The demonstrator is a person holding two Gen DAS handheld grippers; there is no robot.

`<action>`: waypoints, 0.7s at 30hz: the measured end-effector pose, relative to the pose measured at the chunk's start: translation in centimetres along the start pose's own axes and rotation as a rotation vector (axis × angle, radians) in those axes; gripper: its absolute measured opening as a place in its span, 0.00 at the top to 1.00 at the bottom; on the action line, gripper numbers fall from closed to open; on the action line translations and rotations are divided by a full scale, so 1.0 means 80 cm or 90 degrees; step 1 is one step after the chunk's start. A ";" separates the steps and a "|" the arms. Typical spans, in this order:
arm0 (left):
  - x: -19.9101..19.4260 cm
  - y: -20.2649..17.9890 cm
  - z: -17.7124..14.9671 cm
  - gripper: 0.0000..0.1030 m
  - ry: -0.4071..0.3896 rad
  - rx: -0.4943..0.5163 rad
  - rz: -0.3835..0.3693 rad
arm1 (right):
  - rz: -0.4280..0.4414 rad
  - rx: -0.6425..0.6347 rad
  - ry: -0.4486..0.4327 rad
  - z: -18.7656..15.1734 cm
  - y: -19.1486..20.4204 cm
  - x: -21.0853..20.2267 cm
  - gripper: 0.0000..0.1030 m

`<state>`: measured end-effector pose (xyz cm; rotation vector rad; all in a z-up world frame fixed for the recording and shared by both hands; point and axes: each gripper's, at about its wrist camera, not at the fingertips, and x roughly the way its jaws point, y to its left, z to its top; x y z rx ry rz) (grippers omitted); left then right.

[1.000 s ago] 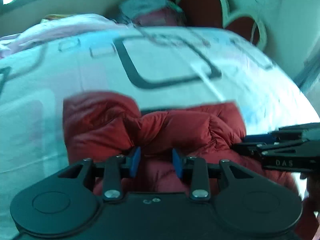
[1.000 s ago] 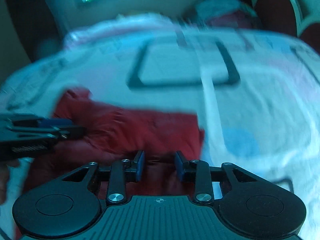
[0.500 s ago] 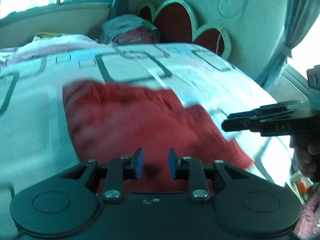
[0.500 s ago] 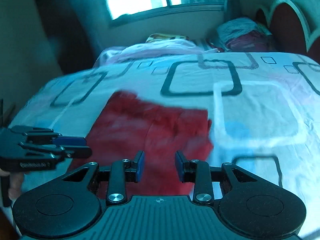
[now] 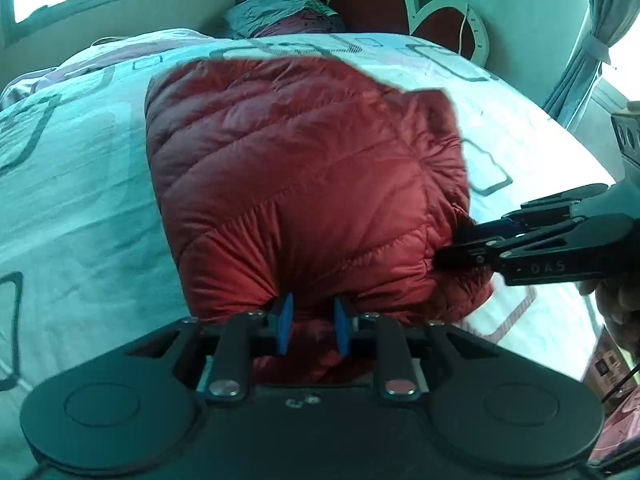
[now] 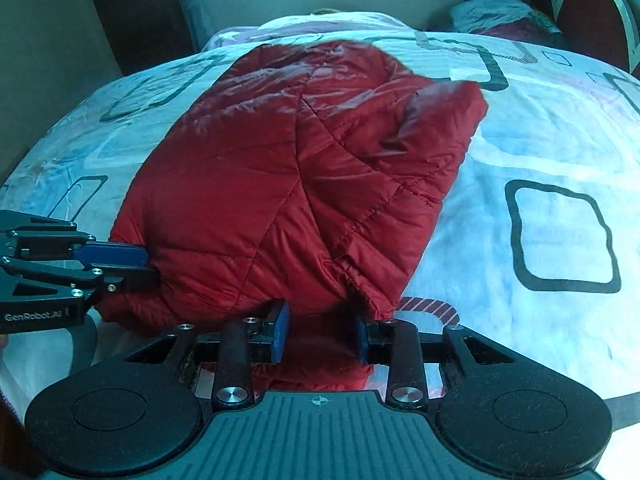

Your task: Fold large clothes

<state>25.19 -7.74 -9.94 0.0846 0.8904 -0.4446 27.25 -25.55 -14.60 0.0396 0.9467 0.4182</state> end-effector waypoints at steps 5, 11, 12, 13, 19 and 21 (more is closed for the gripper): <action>-0.034 0.022 0.022 0.28 -0.101 -0.041 0.041 | -0.004 0.032 -0.128 0.031 -0.015 -0.067 0.38; 0.021 0.029 0.058 0.35 -0.073 -0.055 0.067 | 0.007 0.052 -0.130 0.080 -0.034 -0.016 0.67; 0.033 0.030 0.059 0.34 -0.053 -0.053 0.080 | -0.001 0.049 -0.107 0.081 -0.035 -0.003 0.67; 0.045 0.030 0.058 0.33 -0.037 -0.041 0.091 | -0.014 0.042 -0.072 0.082 -0.035 0.015 0.67; 0.048 0.026 0.052 0.32 -0.025 -0.029 0.115 | 0.007 0.063 -0.037 0.072 -0.057 0.036 0.68; 0.035 0.031 0.055 0.32 -0.031 -0.053 0.116 | 0.015 0.082 -0.069 0.076 -0.067 0.014 0.68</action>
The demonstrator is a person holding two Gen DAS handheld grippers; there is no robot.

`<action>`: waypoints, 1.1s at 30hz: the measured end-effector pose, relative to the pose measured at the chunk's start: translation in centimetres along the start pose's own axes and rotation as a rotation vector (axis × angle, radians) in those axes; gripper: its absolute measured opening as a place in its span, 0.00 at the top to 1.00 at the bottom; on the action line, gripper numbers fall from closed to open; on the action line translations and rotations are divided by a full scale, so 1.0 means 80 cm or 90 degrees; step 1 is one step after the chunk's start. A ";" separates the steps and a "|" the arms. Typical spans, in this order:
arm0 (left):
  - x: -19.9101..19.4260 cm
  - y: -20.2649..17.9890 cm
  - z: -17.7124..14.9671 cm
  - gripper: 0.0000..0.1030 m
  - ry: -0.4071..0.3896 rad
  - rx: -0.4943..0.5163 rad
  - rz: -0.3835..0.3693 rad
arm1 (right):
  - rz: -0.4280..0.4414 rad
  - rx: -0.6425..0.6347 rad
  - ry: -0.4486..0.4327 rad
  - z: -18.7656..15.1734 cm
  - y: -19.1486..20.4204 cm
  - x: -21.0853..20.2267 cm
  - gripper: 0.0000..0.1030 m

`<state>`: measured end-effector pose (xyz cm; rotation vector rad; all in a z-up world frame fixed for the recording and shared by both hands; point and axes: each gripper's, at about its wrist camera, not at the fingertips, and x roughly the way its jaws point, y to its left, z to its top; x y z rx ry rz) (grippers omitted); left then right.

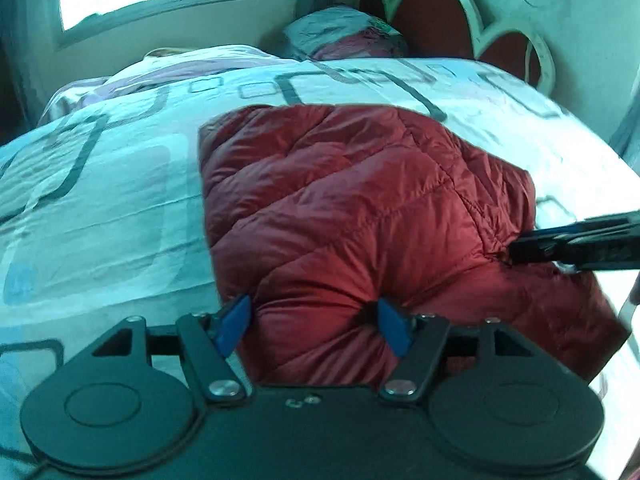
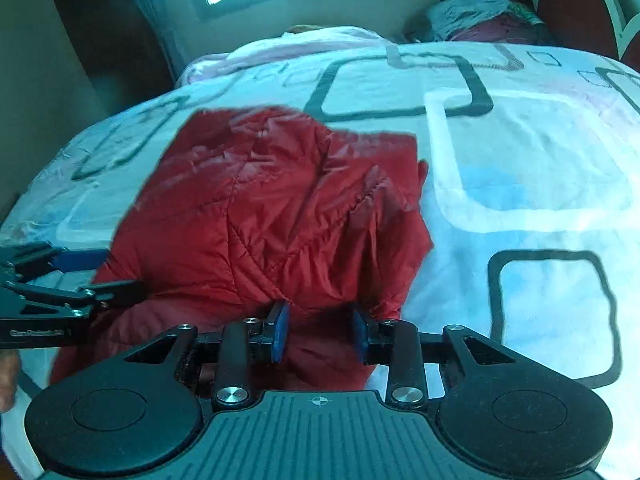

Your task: Fold large clothes

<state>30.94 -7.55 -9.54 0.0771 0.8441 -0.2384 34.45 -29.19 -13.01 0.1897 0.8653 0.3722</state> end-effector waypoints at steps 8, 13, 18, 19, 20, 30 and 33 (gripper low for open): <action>-0.033 0.048 -0.011 0.12 -0.025 -0.142 -0.059 | 0.075 0.184 -0.054 -0.014 -0.080 -0.056 0.28; -0.020 0.049 -0.021 0.13 -0.004 -0.191 -0.083 | 0.160 0.296 -0.002 -0.027 -0.119 -0.021 0.45; -0.019 0.042 -0.028 0.13 0.003 -0.199 -0.077 | 0.202 0.256 0.032 -0.022 -0.095 -0.004 0.81; -0.018 0.042 -0.030 0.13 0.005 -0.202 -0.075 | 0.206 0.242 0.043 -0.022 -0.085 0.001 0.81; -0.017 0.042 -0.031 0.13 0.006 -0.209 -0.074 | 0.204 0.229 0.047 -0.023 -0.079 0.006 0.81; -0.016 0.060 -0.020 0.08 0.004 -0.268 -0.110 | 0.189 0.271 0.018 -0.011 -0.123 -0.020 0.07; 0.000 0.073 -0.018 0.08 0.019 -0.312 -0.157 | 0.226 0.304 0.048 -0.013 -0.135 0.004 0.07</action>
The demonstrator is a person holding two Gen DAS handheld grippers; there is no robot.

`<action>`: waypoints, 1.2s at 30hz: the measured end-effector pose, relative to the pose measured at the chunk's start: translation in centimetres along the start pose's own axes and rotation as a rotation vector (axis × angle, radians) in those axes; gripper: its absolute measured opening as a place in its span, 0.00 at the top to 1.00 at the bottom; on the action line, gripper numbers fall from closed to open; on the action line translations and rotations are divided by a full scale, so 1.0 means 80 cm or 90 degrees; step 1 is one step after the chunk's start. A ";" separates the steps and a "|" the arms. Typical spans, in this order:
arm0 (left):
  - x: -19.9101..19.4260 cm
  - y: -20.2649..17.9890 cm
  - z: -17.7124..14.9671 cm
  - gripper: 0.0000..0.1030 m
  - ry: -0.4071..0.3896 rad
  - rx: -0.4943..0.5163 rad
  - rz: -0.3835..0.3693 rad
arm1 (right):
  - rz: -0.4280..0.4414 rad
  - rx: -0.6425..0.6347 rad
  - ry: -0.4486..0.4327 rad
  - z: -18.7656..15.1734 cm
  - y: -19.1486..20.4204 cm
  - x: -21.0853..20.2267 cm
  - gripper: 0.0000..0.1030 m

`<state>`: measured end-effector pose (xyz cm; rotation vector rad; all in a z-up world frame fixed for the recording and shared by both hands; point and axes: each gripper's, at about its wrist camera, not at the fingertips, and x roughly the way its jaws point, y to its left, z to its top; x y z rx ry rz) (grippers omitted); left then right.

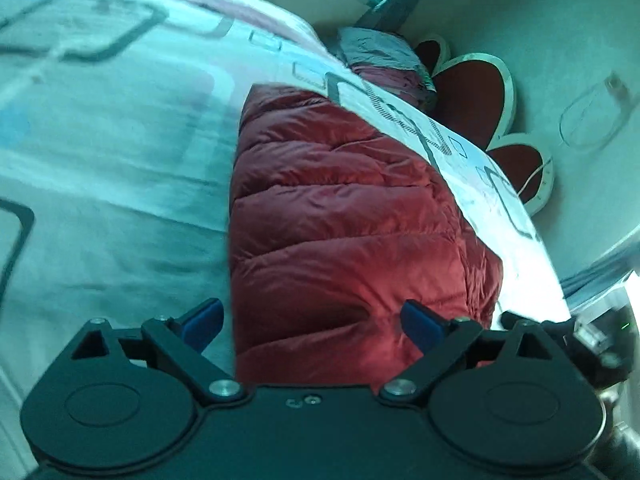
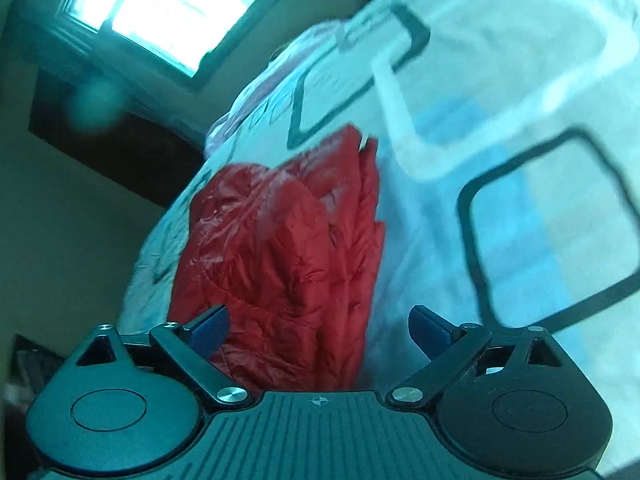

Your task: Fold large clothes

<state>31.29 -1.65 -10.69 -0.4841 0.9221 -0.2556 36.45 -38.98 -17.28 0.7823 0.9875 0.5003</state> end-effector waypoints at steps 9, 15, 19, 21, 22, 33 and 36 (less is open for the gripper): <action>0.041 0.012 0.003 0.10 0.040 -0.032 -0.035 | 0.029 -0.004 0.038 0.014 0.004 0.050 0.24; 0.055 -0.001 -0.001 0.21 0.042 -0.003 -0.033 | 0.020 -0.052 0.057 0.017 0.016 0.067 0.41; 0.042 -0.004 -0.002 0.38 0.027 0.034 -0.047 | 0.021 -0.081 0.060 0.016 0.028 0.068 0.65; 0.034 -0.002 -0.001 0.43 0.022 0.044 -0.062 | 0.008 -0.106 0.052 0.013 0.043 0.067 0.67; 0.030 -0.002 0.000 0.45 0.020 0.052 -0.068 | 0.003 -0.115 0.047 0.010 0.050 0.065 0.68; -0.037 0.019 0.031 0.49 -0.016 0.132 -0.140 | -0.019 -0.133 -0.012 -0.028 0.139 0.060 0.72; -0.060 0.038 0.043 0.49 -0.031 0.139 -0.147 | -0.018 -0.150 -0.024 -0.035 0.176 0.070 0.72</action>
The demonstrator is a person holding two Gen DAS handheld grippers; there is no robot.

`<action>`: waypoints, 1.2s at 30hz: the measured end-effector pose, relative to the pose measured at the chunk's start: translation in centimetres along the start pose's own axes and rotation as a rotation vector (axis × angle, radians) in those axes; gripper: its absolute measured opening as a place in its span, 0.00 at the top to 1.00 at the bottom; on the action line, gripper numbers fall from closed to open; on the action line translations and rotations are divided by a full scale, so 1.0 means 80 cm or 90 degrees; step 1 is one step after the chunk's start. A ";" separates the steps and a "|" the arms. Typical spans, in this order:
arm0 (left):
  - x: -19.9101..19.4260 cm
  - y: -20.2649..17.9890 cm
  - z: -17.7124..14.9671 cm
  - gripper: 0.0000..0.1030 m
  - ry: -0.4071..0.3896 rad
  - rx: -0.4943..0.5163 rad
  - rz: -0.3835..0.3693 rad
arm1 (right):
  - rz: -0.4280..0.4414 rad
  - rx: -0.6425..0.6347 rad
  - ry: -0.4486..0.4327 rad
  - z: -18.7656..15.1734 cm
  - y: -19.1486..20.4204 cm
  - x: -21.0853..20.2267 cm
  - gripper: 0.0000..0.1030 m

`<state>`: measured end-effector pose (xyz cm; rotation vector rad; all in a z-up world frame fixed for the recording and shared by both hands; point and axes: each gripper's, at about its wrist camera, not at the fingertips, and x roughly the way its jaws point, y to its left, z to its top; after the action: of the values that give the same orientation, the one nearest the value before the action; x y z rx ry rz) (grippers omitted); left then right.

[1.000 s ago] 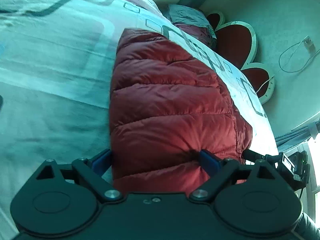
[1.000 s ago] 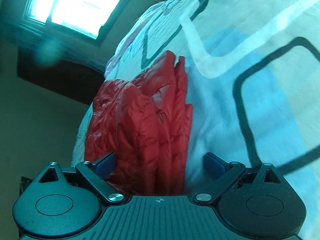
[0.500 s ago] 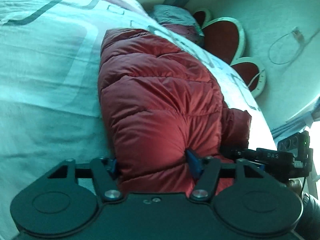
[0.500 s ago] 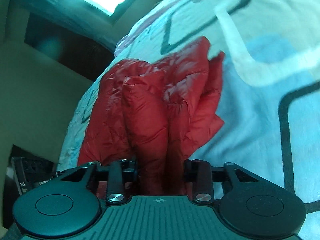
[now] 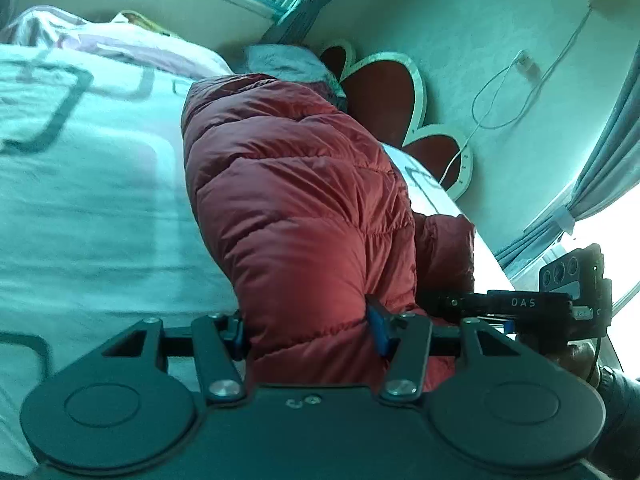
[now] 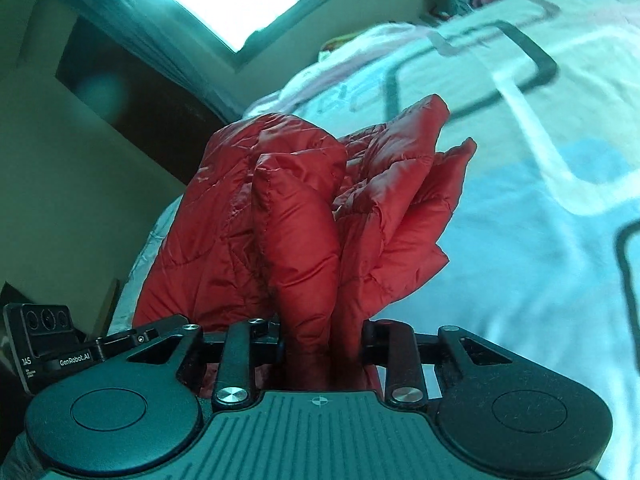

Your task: Fold large clothes

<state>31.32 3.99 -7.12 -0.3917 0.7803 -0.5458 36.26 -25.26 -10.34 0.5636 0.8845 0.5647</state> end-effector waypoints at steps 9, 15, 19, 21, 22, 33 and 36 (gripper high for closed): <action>-0.078 0.071 0.012 0.49 -0.038 -0.008 0.028 | 0.027 -0.060 0.006 0.003 0.107 0.076 0.72; -0.132 0.133 0.018 0.49 -0.052 -0.030 0.061 | 0.057 -0.085 0.029 -0.004 0.164 0.156 0.72; -0.153 0.179 0.024 0.49 -0.051 -0.049 0.076 | 0.065 -0.095 0.051 -0.005 0.197 0.220 0.72; -0.156 0.202 0.027 0.49 -0.047 -0.062 0.080 | 0.063 -0.093 0.062 -0.006 0.208 0.249 0.72; -0.156 0.216 0.028 0.49 -0.043 -0.069 0.084 | 0.062 -0.091 0.069 -0.006 0.210 0.264 0.72; -0.131 0.312 -0.004 0.38 -0.023 -0.139 0.082 | 0.035 -0.020 0.128 -0.033 0.176 0.387 0.72; -0.122 0.317 -0.001 0.35 -0.021 -0.138 0.077 | 0.031 -0.005 0.117 -0.036 0.167 0.384 0.67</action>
<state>33.47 29.91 -14.99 -0.5480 0.8280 -0.3420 46.70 5.29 -19.83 0.5325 1.0438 0.6720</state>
